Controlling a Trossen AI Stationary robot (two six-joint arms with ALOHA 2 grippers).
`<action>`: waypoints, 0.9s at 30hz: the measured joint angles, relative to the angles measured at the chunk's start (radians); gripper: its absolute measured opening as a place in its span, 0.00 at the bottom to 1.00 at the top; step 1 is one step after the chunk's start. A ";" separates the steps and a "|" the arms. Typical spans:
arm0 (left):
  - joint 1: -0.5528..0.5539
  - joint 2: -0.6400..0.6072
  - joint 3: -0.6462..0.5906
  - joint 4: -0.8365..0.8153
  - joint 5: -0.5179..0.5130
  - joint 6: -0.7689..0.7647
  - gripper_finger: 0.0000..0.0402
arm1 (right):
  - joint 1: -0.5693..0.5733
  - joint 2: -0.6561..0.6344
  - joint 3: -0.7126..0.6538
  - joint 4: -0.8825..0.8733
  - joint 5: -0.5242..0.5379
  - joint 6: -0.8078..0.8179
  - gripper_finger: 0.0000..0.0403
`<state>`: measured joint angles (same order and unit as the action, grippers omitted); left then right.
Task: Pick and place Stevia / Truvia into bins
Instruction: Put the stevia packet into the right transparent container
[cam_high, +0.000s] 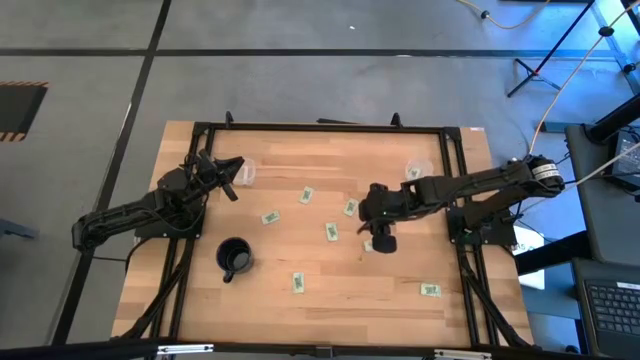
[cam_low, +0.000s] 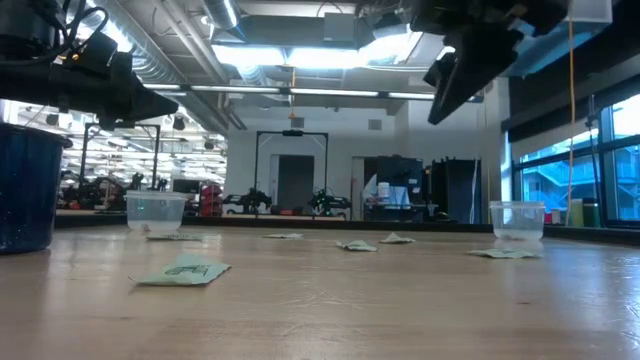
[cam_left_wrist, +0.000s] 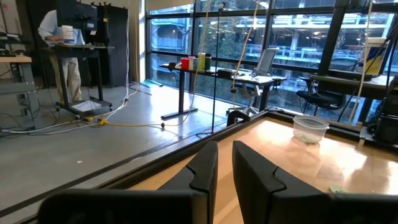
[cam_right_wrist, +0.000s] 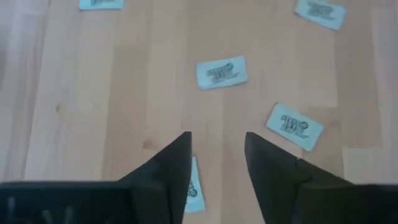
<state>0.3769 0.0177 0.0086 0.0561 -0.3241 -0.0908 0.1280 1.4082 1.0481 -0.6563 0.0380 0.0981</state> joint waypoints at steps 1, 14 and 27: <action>0.000 0.000 0.000 0.000 0.000 0.000 0.11 | 0.000 0.000 0.000 -0.006 0.000 -0.003 0.40; 0.000 0.000 0.000 0.000 0.000 0.000 0.11 | 0.088 0.016 -0.066 -0.141 0.135 -0.178 0.56; 0.000 0.007 0.000 0.000 -0.002 0.012 0.11 | 0.186 0.074 -0.106 -0.119 0.236 0.073 0.54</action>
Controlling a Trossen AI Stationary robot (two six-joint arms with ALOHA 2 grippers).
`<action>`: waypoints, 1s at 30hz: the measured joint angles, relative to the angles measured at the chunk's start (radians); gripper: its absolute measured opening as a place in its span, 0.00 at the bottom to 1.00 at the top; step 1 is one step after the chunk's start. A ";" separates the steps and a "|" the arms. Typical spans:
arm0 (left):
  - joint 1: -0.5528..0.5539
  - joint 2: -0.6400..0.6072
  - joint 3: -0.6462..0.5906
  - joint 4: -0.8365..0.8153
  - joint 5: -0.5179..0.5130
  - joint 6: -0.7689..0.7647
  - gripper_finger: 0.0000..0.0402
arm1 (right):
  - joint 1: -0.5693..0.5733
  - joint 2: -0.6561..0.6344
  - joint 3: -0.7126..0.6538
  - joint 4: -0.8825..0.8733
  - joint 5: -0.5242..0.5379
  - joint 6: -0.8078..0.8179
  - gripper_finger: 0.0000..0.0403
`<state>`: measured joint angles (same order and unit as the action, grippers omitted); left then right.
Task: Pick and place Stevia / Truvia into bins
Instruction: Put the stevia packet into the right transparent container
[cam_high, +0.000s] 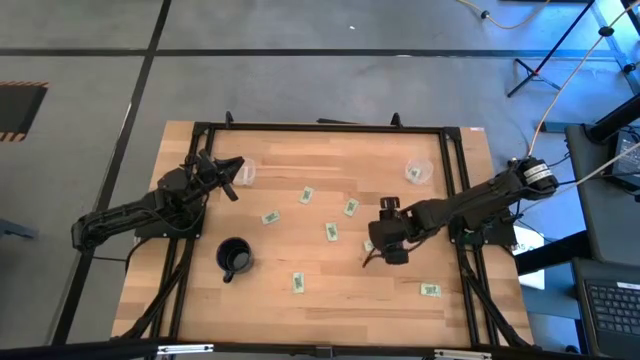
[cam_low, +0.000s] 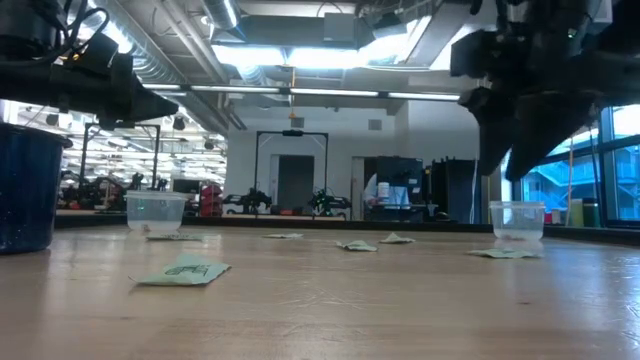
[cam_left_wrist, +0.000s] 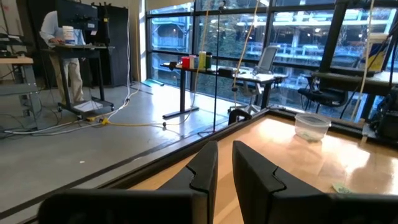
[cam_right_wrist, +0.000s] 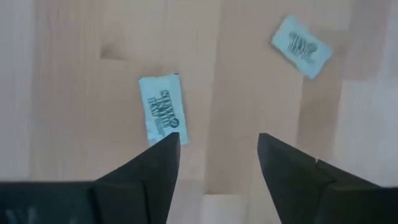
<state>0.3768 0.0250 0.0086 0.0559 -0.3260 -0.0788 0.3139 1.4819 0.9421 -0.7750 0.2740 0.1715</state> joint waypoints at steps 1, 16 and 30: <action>0.000 -0.001 0.000 0.000 -0.001 0.000 0.11 | 0.003 0.008 0.000 0.000 -0.010 0.010 0.54; 0.000 0.004 0.000 0.000 -0.006 -0.002 0.11 | 0.066 0.232 0.000 0.039 -0.119 -0.069 0.54; 0.000 0.004 0.000 0.000 -0.008 0.013 0.11 | 0.065 0.250 0.002 0.048 -0.119 -0.109 0.54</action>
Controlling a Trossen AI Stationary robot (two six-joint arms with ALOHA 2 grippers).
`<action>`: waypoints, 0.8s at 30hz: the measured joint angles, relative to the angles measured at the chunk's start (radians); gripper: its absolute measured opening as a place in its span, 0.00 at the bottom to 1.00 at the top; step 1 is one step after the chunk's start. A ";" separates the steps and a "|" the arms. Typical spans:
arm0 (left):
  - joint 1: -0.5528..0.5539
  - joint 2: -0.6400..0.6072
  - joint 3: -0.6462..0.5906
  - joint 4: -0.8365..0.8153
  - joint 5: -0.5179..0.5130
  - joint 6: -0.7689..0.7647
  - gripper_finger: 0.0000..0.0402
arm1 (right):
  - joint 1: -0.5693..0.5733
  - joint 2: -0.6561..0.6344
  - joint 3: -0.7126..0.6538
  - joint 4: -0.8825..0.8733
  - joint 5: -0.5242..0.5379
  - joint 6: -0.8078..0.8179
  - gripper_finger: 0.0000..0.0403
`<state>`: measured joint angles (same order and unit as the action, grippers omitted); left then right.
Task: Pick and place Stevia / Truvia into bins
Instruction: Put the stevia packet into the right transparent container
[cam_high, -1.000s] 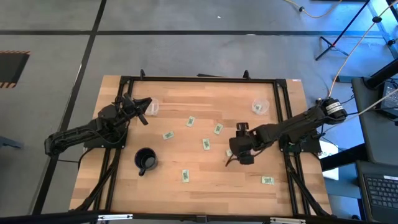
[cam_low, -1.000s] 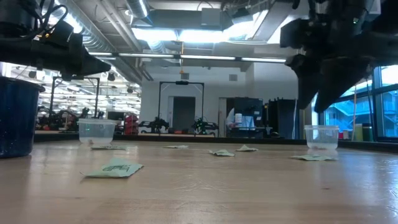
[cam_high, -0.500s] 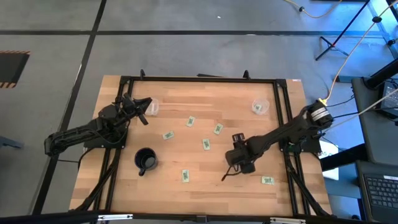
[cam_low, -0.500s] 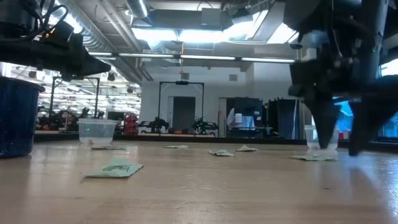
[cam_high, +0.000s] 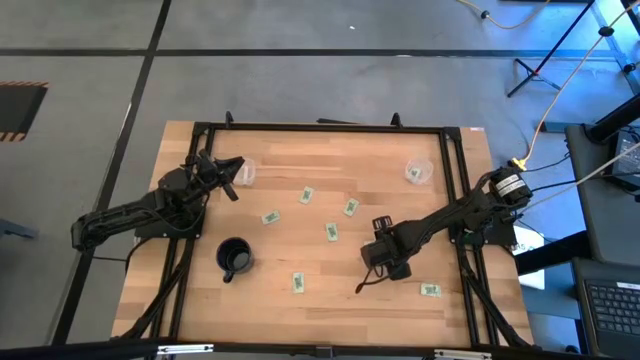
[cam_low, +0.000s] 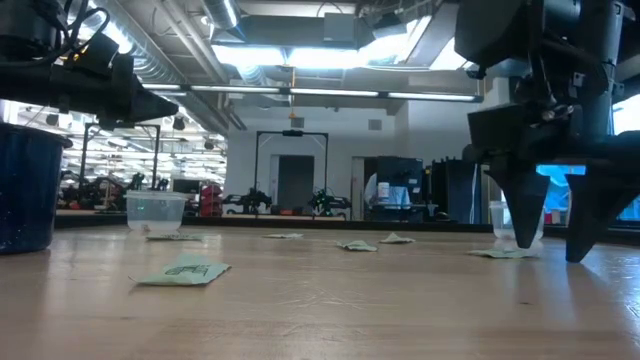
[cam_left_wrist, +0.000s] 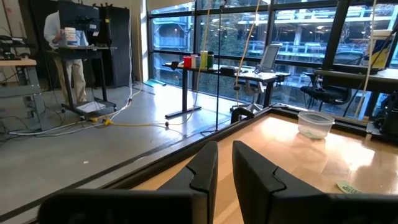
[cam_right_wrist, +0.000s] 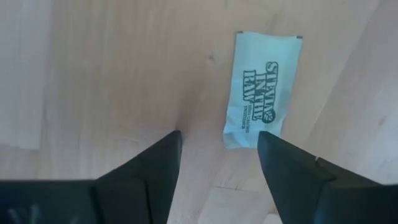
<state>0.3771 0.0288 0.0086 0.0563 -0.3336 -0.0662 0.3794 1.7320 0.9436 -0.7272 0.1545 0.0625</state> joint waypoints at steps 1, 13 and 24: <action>0.000 0.000 0.000 0.000 -0.001 0.001 0.11 | -0.001 0.000 0.000 0.004 -0.001 -0.021 0.54; 0.000 0.000 0.000 0.000 -0.006 0.002 0.11 | -0.093 0.002 -0.002 0.021 -0.123 -0.096 0.54; 0.000 0.000 0.000 0.000 -0.006 0.002 0.11 | -0.109 0.002 -0.002 0.035 -0.119 -0.098 0.41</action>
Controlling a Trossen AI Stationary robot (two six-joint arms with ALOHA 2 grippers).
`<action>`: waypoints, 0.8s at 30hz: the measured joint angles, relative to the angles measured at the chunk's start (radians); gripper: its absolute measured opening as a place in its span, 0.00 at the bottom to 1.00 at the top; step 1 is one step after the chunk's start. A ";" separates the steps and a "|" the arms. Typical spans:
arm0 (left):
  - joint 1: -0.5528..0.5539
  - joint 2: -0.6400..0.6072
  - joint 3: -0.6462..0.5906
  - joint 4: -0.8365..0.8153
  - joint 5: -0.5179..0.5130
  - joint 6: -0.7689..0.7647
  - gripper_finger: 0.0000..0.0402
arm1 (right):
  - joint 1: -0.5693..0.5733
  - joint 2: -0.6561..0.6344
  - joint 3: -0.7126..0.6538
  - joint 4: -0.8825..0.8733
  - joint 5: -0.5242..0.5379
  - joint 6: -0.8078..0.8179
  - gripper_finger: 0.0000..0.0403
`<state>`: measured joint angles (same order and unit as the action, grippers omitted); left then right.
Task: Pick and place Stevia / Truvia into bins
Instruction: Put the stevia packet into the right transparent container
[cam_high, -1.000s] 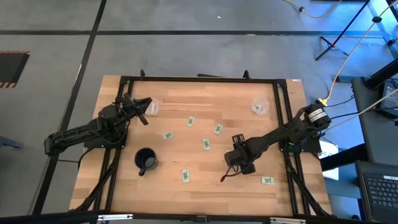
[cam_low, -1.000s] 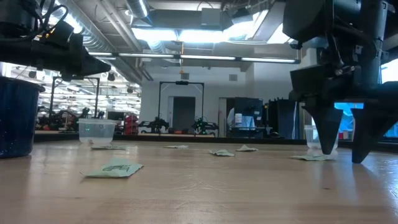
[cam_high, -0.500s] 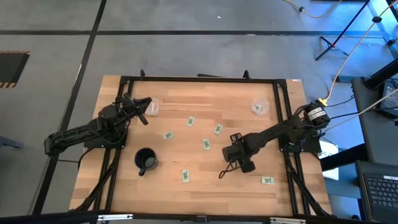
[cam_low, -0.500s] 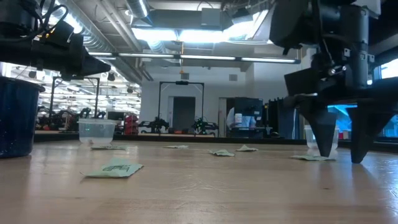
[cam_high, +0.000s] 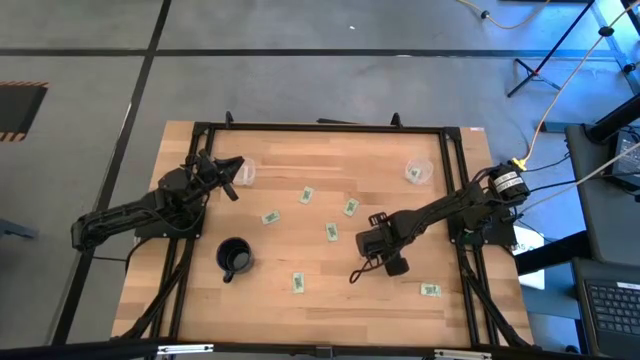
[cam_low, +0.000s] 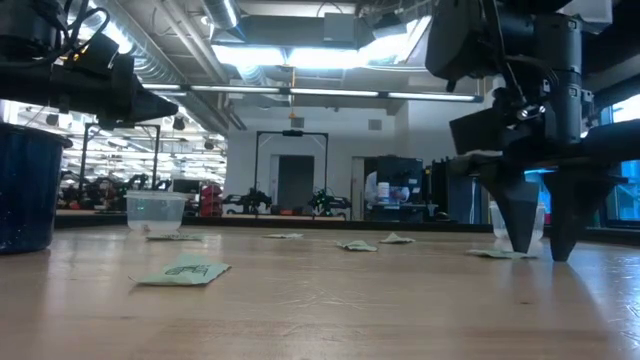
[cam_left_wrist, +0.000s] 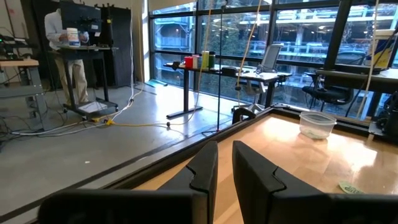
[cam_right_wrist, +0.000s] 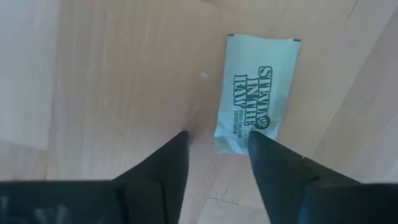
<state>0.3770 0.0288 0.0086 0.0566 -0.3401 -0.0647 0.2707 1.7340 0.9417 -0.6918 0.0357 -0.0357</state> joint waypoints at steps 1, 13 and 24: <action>0.000 0.000 0.000 0.000 0.000 0.000 0.11 | 0.000 0.000 0.000 0.001 0.001 0.001 0.39; 0.000 0.000 0.000 0.000 0.000 0.000 0.11 | -0.002 0.000 0.001 0.003 0.019 0.001 0.20; 0.000 0.000 0.000 0.000 0.000 0.000 0.11 | -0.002 0.000 0.001 -0.003 0.022 0.001 0.13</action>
<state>0.3767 0.0288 0.0086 0.0566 -0.3401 -0.0645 0.2687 1.7344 0.9428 -0.6949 0.0578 -0.0349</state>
